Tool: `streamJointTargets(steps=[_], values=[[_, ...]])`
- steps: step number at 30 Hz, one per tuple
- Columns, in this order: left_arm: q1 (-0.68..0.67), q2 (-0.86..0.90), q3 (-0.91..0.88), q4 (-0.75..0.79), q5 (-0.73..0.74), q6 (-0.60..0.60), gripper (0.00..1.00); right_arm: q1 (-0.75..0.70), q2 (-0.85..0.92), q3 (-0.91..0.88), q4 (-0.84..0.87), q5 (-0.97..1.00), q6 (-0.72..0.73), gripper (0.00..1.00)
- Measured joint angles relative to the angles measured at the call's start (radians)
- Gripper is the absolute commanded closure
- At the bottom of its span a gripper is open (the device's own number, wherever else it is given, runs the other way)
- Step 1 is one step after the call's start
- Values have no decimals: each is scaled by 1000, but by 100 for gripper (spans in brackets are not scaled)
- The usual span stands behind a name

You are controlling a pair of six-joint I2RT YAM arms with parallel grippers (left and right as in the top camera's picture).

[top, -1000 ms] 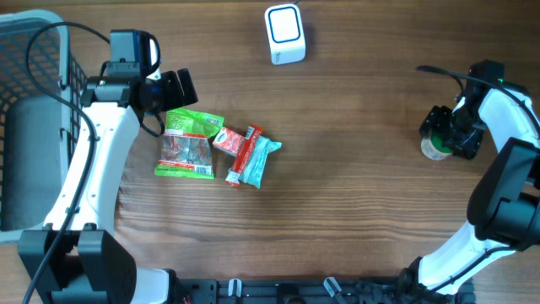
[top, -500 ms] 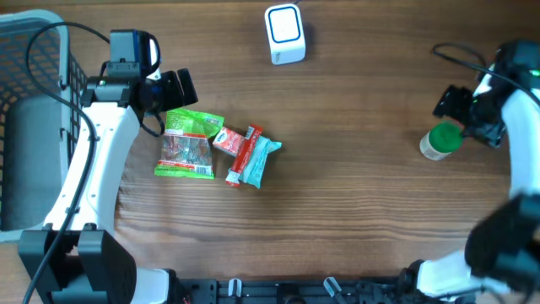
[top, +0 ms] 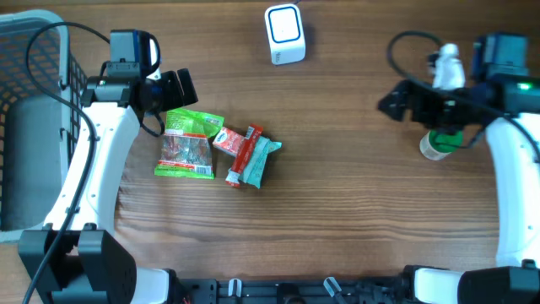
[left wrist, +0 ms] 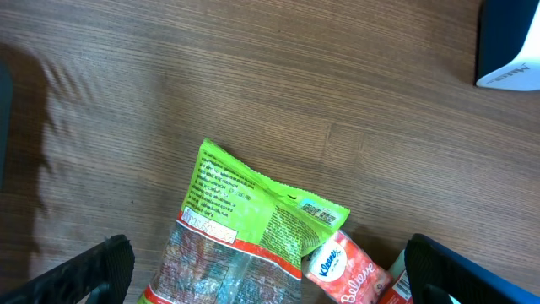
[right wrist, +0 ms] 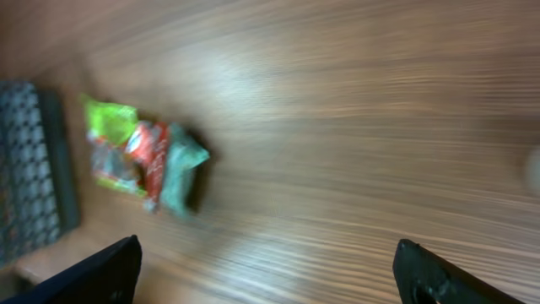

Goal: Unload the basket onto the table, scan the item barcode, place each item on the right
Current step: 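Set the jar down on the right and open the right gripper, then reach the right gripper to the red stick snack among the packages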

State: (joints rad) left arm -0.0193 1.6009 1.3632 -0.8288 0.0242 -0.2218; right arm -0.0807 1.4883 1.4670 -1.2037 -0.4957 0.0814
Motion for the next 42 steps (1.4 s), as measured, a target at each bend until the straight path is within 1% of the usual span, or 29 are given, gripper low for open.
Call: streamJointTargets(steps=[7,10,12,14,18,23,27,31,32,36,42], values=[[0,0,0,0,0,0,0,252,2,0,86,-21,126,0],[0,0,0,0,0,0,0,356,19,0,143,-25,192,0],[0,0,0,0,0,0,0,426,40,-9,197,-20,261,1],[0,0,0,0,0,0,0,491,64,-30,250,-13,323,7],[0,0,0,0,0,0,0,603,130,-66,329,21,415,11],[0,0,0,0,0,0,0,714,247,-74,418,71,497,22],[0,0,0,0,0,0,0,780,340,-74,496,92,560,26],[0,0,0,0,0,0,0,819,434,-76,559,109,636,35],[0,0,0,0,0,0,0,824,458,-76,571,112,652,39],[0,0,0,0,0,0,0,828,526,-79,607,116,706,45],[0,0,0,0,0,0,0,828,541,-79,642,116,743,64]])
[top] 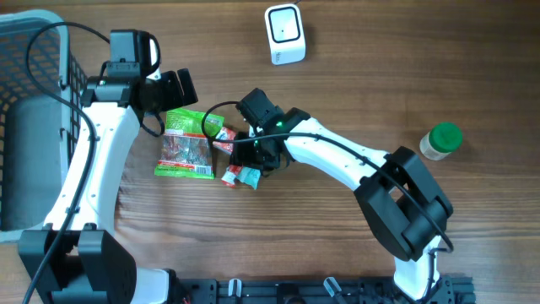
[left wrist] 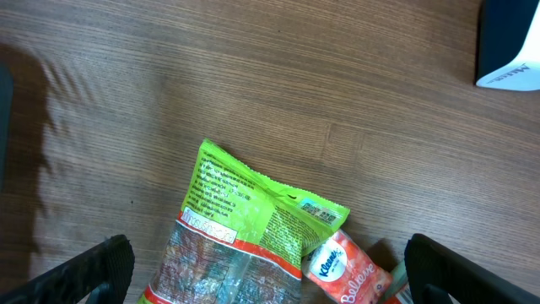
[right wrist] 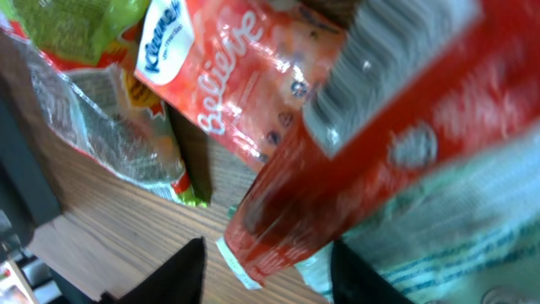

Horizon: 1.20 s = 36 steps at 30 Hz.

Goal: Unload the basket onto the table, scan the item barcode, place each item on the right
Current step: 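Reach the right gripper to the red stick snack among the packages, then grasp the red stick snack with the right gripper and lift it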

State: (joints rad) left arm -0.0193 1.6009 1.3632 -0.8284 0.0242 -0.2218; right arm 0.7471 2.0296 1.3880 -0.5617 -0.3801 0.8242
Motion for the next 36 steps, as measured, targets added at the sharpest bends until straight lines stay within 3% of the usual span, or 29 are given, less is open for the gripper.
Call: streamJointTargets(steps=[3,8,18,25,36], values=[[0,0,0,0,0,0,0,0,5,0,17,2,23,66],[0,0,0,0,0,0,0,0,14,0,29,4,44,61],[0,0,0,0,0,0,0,0,14,0,31,41,73,67],[0,0,0,0,0,0,0,0,14,0,33,47,80,62],[0,0,0,0,0,0,0,0,14,-1,92,18,89,63]])
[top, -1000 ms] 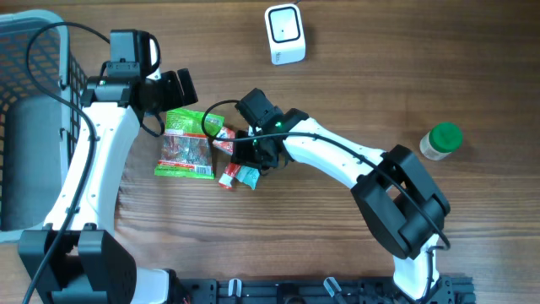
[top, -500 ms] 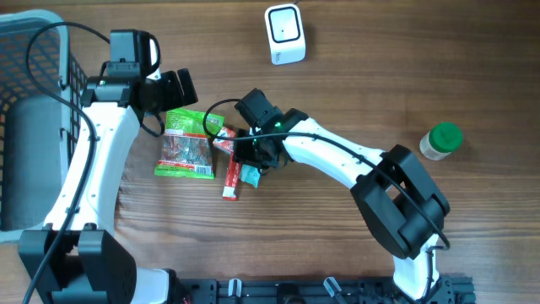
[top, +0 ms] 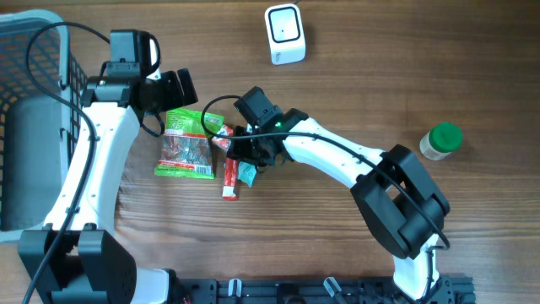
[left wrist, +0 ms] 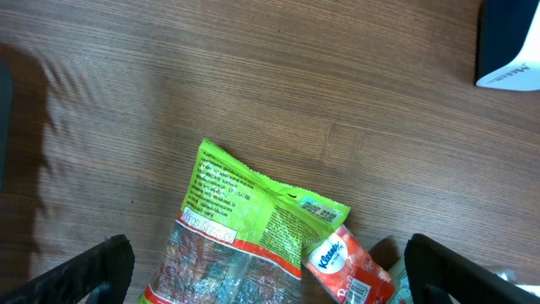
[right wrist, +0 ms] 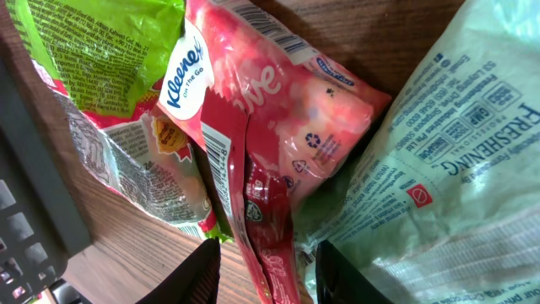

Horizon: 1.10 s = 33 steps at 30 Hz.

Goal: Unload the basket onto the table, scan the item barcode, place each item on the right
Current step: 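Grasp the red stick snack with the right gripper and lift it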

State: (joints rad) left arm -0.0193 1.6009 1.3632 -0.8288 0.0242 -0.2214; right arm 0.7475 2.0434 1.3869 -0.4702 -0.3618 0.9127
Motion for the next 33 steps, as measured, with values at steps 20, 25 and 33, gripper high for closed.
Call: streamJointTargets(steps=[20,25,33], values=[[0,0,0,0,0,0,0,103,-1,0,6,211,2,96],[0,0,0,0,0,0,0,59,-58,0,-2,151,-106,96],[0,0,0,0,0,0,0,-82,-415,16,-294,143,-360,96]])
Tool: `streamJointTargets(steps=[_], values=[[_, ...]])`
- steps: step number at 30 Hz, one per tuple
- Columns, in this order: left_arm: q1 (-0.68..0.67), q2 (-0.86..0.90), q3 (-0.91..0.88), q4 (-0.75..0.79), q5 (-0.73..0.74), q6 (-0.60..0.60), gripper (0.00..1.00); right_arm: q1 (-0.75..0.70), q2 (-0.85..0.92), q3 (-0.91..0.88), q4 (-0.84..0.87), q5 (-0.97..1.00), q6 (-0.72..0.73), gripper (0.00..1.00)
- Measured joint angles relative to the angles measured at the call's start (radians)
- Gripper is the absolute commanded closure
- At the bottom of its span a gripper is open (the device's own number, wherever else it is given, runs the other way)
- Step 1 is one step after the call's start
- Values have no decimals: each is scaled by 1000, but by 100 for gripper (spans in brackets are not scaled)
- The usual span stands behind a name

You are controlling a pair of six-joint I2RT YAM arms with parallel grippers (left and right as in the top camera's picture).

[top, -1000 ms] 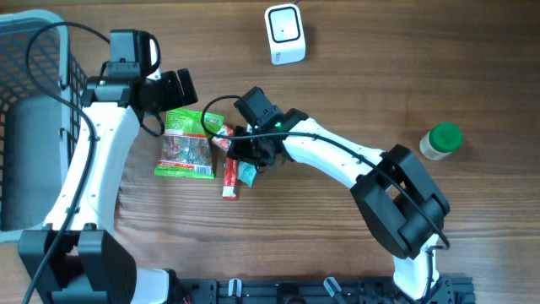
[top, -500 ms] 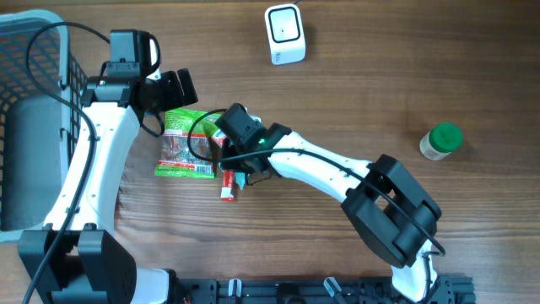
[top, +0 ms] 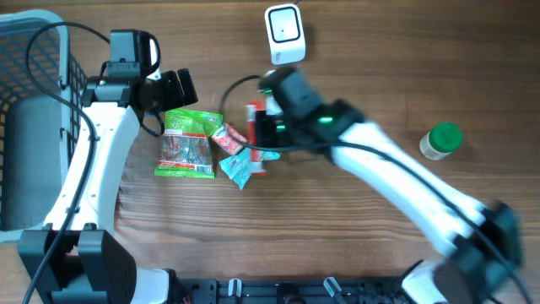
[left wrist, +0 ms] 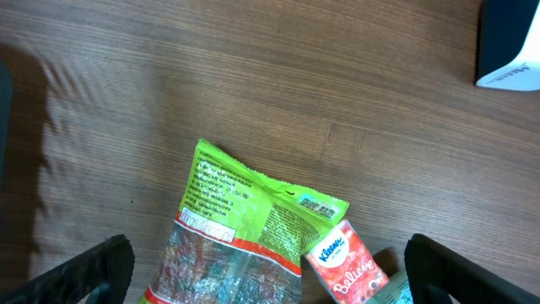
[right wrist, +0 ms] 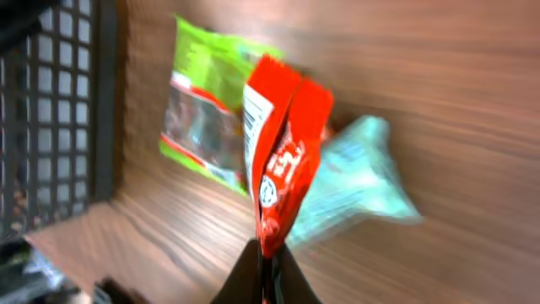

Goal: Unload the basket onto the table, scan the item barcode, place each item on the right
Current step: 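Grasp the red stick snack with the right gripper and lift it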

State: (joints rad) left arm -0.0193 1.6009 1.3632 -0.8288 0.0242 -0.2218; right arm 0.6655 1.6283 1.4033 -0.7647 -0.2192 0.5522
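Observation:
My right gripper (right wrist: 268, 253) is shut on the lower end of a red snack wrapper (right wrist: 283, 160), which stands upright above the table with a white barcode label on its side. From overhead the red wrapper (top: 252, 121) hangs a little below the white scanner (top: 284, 34), the right gripper (top: 263, 128) beside it, blurred. My left gripper (left wrist: 270, 283) stands open over the green bag (left wrist: 245, 228), touching nothing. The scanner's corner (left wrist: 510, 42) shows at the top right of the left wrist view.
A red Kleenex pack (top: 226, 137) and a teal wipes pack (top: 245, 166) lie next to the green bag (top: 187, 143). A green-capped bottle (top: 441, 141) stands at the right. A wire basket (top: 34, 110) fills the left edge.
My right gripper was low in the pile around the red wrapper; now it is shut on it and holds it clear of the table, nearer the scanner. The teal pack lies shifted left.
At first my right arm was far right by the bottle and the pile lay untouched. Then its gripper was down on the red wrapper, which later lay pushed to the pile's lower left. Now the wrapper is held up. The left arm stayed put.

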Motion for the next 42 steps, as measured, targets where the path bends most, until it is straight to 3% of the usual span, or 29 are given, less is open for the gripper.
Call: streamJointTargets(steps=[4,7,11,21,31,42], values=[[0,0,0,0,0,0,0,-77,-41,5,-204,74,-123,96],[0,0,0,0,0,0,0,-115,-25,-19,-228,99,-198,96],[0,0,0,0,0,0,0,-127,-19,-121,-155,113,-262,96],[0,0,0,0,0,0,0,-127,-1,-455,207,127,-372,96],[0,0,0,0,0,0,0,-134,0,-502,249,103,-376,96],[0,0,0,0,0,0,0,-233,0,-499,269,-22,-375,96]])
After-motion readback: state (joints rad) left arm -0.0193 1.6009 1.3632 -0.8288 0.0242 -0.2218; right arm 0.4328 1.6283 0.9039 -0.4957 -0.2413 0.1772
